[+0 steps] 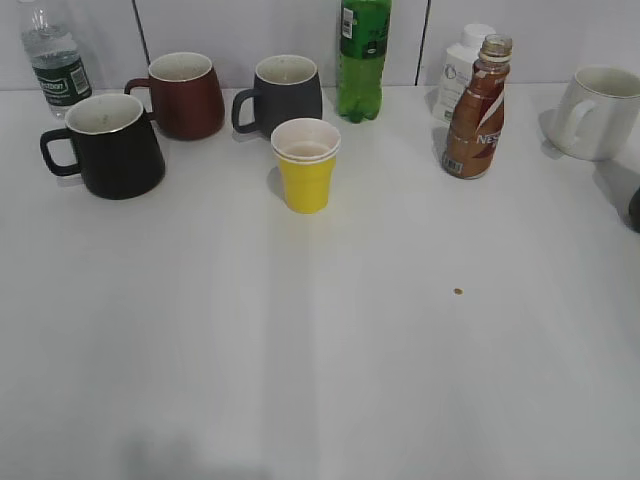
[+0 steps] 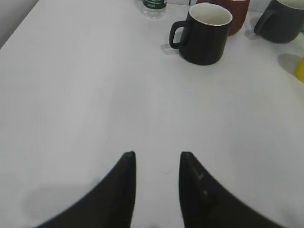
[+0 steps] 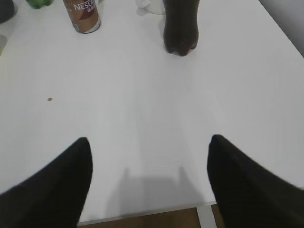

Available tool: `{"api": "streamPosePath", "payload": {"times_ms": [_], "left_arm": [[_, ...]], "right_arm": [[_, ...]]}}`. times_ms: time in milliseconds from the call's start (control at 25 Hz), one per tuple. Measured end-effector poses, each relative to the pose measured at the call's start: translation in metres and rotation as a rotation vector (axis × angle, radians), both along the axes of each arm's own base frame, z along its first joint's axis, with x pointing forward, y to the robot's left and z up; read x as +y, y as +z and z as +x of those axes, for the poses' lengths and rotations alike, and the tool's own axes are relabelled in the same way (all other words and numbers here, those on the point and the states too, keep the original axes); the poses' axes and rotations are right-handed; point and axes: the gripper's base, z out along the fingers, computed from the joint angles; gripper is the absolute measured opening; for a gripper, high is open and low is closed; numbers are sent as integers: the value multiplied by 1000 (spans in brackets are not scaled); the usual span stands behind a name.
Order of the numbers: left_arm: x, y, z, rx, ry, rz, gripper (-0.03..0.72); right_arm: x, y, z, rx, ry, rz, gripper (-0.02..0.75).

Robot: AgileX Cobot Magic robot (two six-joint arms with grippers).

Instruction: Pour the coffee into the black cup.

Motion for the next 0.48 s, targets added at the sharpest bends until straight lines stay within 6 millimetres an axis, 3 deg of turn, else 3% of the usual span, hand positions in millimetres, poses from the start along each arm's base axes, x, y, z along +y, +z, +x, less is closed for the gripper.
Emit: {"api": "streamPosePath", "payload": {"times_ms": [480], "left_arm": [[0, 0, 0, 0, 0, 0, 238]], "right_arm": [[0, 0, 0, 0, 0, 0, 589]]}}
